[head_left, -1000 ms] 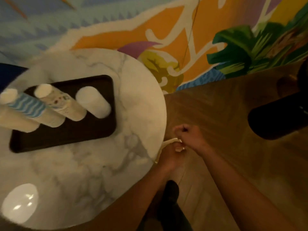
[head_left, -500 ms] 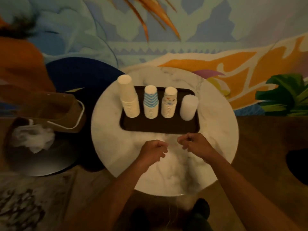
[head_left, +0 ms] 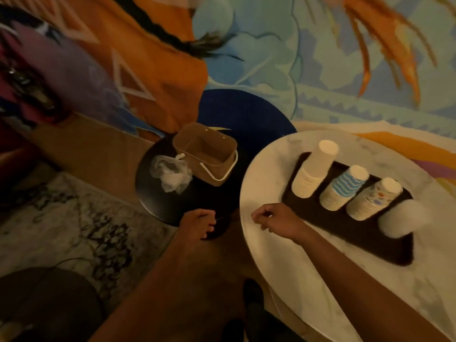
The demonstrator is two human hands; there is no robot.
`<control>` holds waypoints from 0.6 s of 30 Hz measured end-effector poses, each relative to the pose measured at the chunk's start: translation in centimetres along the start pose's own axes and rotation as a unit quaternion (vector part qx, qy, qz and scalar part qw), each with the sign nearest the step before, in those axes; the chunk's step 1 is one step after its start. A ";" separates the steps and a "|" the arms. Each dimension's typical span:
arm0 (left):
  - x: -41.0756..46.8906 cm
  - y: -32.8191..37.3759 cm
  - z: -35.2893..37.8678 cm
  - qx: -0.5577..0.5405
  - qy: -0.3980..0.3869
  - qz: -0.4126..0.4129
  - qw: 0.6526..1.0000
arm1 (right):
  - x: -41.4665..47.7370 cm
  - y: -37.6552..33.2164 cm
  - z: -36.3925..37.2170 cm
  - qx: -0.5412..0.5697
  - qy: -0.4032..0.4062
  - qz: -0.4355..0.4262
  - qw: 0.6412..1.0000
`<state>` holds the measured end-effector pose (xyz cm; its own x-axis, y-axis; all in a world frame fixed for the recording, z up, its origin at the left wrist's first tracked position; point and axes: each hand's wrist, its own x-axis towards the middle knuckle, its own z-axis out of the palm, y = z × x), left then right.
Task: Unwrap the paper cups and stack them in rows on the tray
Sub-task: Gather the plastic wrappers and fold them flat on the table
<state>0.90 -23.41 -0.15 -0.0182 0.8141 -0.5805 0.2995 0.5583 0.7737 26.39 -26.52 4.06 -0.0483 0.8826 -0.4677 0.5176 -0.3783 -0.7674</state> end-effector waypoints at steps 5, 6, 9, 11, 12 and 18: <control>3.2 -0.7 -5.2 -0.011 0.079 0.004 0.997 | 5.1 -4.3 2.4 -0.036 -0.045 -0.056 0.997; 4.1 -0.6 -5.9 -0.009 0.092 -0.001 0.996 | 6.0 -4.9 2.8 -0.043 -0.057 -0.066 0.995; 6.8 0.2 -7.3 0.026 0.116 -0.007 0.993 | 8.5 -6.1 3.8 -0.058 -0.089 -0.077 0.991; 8.6 0.7 -8.0 0.069 0.116 0.001 0.991 | 9.9 -6.7 4.1 -0.081 -0.096 -0.076 0.989; 9.6 0.8 -8.3 0.114 0.114 0.009 0.987 | 10.5 -6.9 4.3 -0.087 -0.092 -0.072 0.989; 16.6 0.7 -10.9 0.324 0.098 0.129 0.932 | 13.0 -8.0 5.2 -0.065 -0.061 -0.033 0.995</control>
<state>-9.55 -7.83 -6.49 -0.0216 0.9569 -0.2895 0.8305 0.1784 0.5278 17.18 -13.44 1.85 -0.1841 0.8611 -0.4739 0.6159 -0.2747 -0.7384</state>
